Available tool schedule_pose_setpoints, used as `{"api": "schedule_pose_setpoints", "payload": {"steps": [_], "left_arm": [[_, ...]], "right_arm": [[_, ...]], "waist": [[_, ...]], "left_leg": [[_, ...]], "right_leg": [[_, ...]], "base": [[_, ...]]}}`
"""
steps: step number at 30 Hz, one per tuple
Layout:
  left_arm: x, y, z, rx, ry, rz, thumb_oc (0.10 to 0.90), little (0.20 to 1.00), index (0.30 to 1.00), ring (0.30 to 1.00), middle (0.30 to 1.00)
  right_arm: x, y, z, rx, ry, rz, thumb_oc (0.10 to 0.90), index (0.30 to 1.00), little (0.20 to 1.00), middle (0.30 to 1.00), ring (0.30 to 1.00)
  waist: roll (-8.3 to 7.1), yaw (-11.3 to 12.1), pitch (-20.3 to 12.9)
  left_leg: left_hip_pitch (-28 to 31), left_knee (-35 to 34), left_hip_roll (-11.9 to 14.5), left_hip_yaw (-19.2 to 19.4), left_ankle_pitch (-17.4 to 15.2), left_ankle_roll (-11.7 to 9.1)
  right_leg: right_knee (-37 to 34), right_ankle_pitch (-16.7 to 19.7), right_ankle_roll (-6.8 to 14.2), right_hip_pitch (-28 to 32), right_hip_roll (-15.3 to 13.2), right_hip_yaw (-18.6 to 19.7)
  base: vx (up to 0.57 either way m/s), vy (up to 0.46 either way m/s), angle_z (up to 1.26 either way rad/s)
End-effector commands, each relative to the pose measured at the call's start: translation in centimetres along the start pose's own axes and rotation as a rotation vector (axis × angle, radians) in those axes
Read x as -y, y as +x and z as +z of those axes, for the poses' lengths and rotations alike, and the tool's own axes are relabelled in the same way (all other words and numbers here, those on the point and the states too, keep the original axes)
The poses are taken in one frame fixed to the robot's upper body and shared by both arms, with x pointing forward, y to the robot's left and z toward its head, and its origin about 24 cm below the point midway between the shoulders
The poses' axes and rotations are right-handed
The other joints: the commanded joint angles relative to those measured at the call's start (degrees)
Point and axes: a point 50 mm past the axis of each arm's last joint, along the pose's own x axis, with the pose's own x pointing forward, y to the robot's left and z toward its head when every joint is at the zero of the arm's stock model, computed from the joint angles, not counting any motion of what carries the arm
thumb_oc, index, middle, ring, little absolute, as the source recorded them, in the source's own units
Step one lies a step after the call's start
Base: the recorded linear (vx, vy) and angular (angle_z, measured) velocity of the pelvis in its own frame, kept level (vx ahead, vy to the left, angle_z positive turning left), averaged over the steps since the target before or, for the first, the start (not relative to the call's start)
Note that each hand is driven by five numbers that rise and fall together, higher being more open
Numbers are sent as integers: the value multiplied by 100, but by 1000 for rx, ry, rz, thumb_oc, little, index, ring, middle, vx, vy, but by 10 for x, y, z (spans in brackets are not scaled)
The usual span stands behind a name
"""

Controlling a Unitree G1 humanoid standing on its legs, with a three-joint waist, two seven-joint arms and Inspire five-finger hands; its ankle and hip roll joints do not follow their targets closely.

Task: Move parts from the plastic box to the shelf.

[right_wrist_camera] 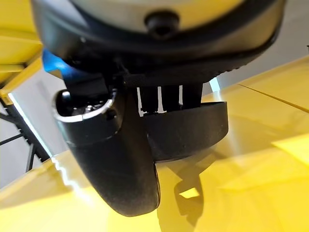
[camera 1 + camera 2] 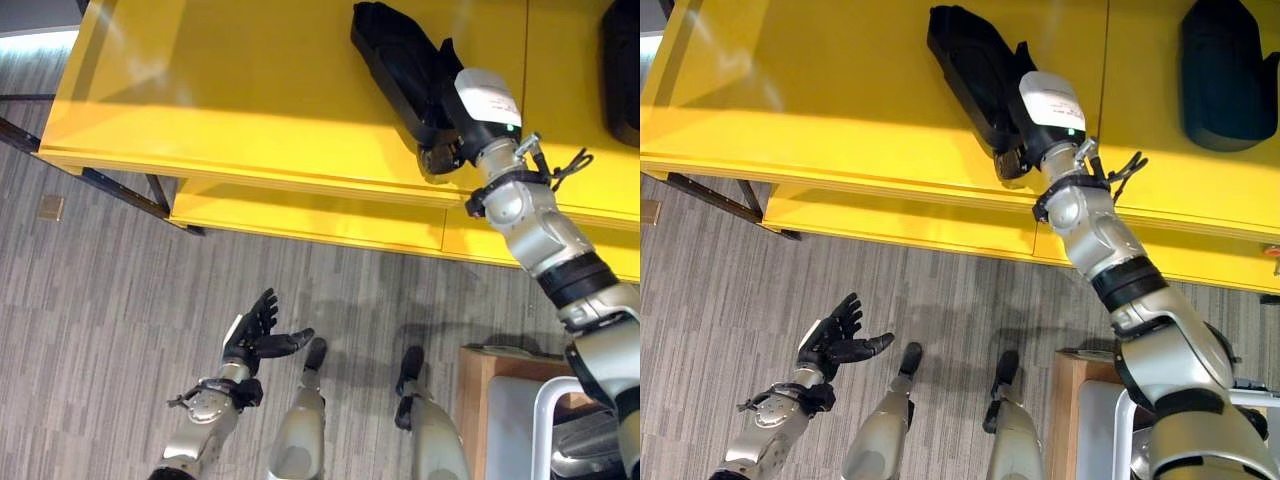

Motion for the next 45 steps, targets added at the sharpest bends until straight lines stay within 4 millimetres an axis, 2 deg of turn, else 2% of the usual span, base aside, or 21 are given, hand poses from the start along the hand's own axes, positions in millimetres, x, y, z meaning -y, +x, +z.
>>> {"api": "schedule_pose_setpoints", "payload": {"steps": [1,6,14,20,32,42,45], "left_arm": [[1,-7,26,138,39,-57,900,1000,1000,1000,1000],[4,-4,28,147,36,-59,900,1000,1000,1000,1000],[5,-1,34,166,34,-46,900,1000,1000,1000,1000],[7,0,35,171,26,-44,900,1000,1000,1000,1000],[11,1,36,183,31,-42,900,1000,1000,1000,1000],[15,1,38,194,26,-42,900,1000,1000,1000,1000],[15,2,37,192,28,-32,900,1000,1000,1000,1000]], "right_arm": [[62,29,53,168,51,-270,400,300,300,300,300],[65,34,55,126,135,-323,400,300,300,300,300],[72,33,44,48,220,-446,400,300,300,300,300],[67,30,39,10,266,-480,400,300,300,300,300],[70,23,20,-86,277,-587,400,300,300,300,300],[61,21,17,-121,283,-588,400,300,300,300,300],[58,18,10,-160,295,-610,400,300,300,300,300]], "waist": [[-78,67,-411],[-34,100,-379],[50,194,-315],[83,222,-266],[150,213,-183],[164,185,-148],[166,165,-134]], "left_leg": [[225,-65,304,100,-61,167],[178,-67,271,56,-52,180],[52,-22,175,-30,-52,195],[-15,33,140,-68,-58,206],[-130,184,38,-80,-113,224],[-142,191,34,-71,-115,222],[-152,191,33,-52,-114,220]], "right_leg": [[425,-83,369,-135,-509,166],[448,-79,370,-155,-540,169],[434,-74,372,-140,-605,112],[401,-56,375,-123,-625,99],[396,-39,387,-113,-694,116],[352,-30,385,-95,-697,123],[341,-28,385,-102,-688,131]], "base": [[0,0,0],[-3,8,2],[-5,7,3],[-17,14,6],[-9,20,4],[0,0,0],[0,0,0]]}}
